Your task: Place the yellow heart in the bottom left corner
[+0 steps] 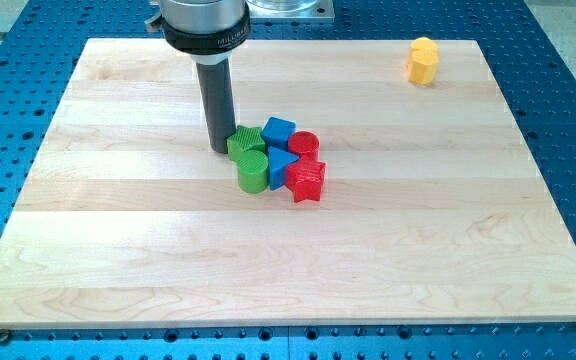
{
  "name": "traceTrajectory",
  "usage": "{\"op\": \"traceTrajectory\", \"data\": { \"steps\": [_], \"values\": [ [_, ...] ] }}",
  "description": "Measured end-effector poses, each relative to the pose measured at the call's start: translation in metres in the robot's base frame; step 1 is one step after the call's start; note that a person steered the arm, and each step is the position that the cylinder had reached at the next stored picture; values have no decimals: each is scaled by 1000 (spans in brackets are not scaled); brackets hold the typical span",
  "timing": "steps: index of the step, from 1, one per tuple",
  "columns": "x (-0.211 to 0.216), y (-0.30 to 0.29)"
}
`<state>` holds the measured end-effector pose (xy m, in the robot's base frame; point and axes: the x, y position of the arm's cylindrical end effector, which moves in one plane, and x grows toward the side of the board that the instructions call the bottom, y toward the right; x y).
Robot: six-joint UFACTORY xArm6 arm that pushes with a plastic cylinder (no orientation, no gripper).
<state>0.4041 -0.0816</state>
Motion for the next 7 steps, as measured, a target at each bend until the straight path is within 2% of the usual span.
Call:
{"op": "traceTrajectory", "data": {
  "steps": [1, 2, 3, 6, 7],
  "values": [
    [-3, -27],
    [-57, -8],
    [-102, 49],
    [-210, 283],
    [-209, 338]
  ]
}}
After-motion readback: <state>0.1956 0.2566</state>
